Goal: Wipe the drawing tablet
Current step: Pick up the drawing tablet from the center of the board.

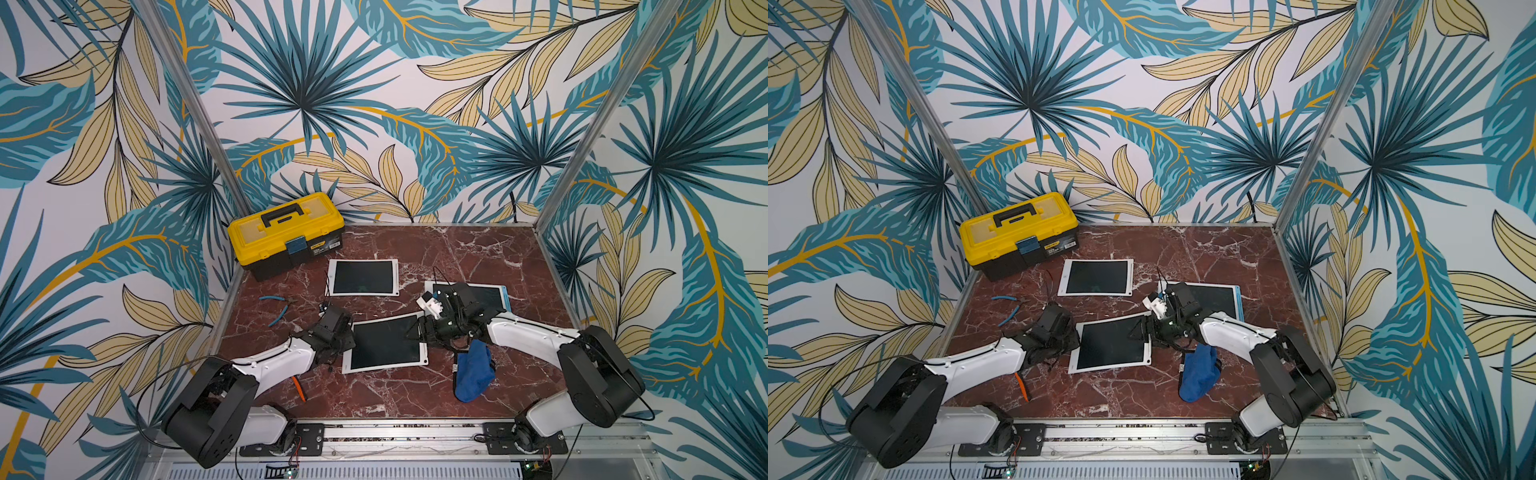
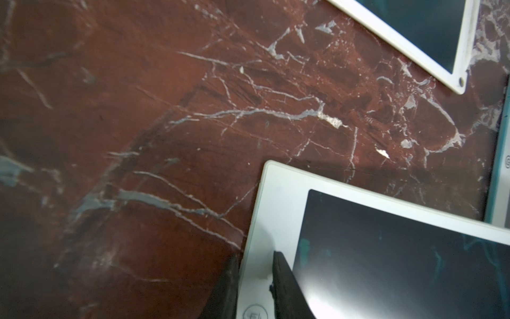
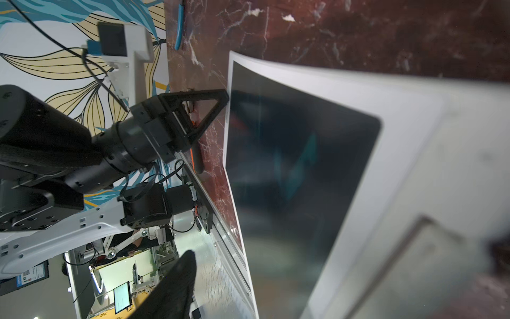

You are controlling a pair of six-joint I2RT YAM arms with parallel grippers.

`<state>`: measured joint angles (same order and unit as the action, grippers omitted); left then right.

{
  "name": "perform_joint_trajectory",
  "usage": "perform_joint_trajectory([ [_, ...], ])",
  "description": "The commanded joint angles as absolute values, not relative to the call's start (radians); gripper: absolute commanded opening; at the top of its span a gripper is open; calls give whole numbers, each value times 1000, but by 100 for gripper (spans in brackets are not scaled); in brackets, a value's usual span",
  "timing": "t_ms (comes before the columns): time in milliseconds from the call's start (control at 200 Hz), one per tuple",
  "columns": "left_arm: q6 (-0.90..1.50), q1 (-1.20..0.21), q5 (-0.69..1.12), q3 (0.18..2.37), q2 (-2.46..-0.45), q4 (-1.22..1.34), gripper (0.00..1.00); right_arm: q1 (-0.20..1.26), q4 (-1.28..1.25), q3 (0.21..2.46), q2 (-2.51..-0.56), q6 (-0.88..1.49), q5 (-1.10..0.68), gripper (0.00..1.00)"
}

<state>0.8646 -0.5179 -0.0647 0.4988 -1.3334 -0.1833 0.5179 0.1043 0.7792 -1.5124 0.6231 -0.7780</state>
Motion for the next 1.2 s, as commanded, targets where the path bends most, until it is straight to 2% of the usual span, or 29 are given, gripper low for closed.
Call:
perform_joint_trajectory([
  [0,867,-526,-1,459,-1378,-323,24,527,183,814,-1479,602,-762,65],
  [366,876,-526,28,459,-1338,-324,24,530,241,864,-1439,614,-740,58],
  [716,877,-528,31,458,-1332,-323,24,531,314,905,-1453,588,-715,42],
  [796,877,-528,31,459,-1331,-323,24,530,319,908,-1454,586,-712,35],
  [911,876,-528,31,460,-1331,-323,24,531,332,912,-1456,579,-707,32],
  [936,876,-528,32,460,-1331,-323,24,531,334,913,-1456,577,-706,28],
  [1197,873,-528,32,459,-1323,-324,24,530,378,931,-1452,560,-682,23],
])
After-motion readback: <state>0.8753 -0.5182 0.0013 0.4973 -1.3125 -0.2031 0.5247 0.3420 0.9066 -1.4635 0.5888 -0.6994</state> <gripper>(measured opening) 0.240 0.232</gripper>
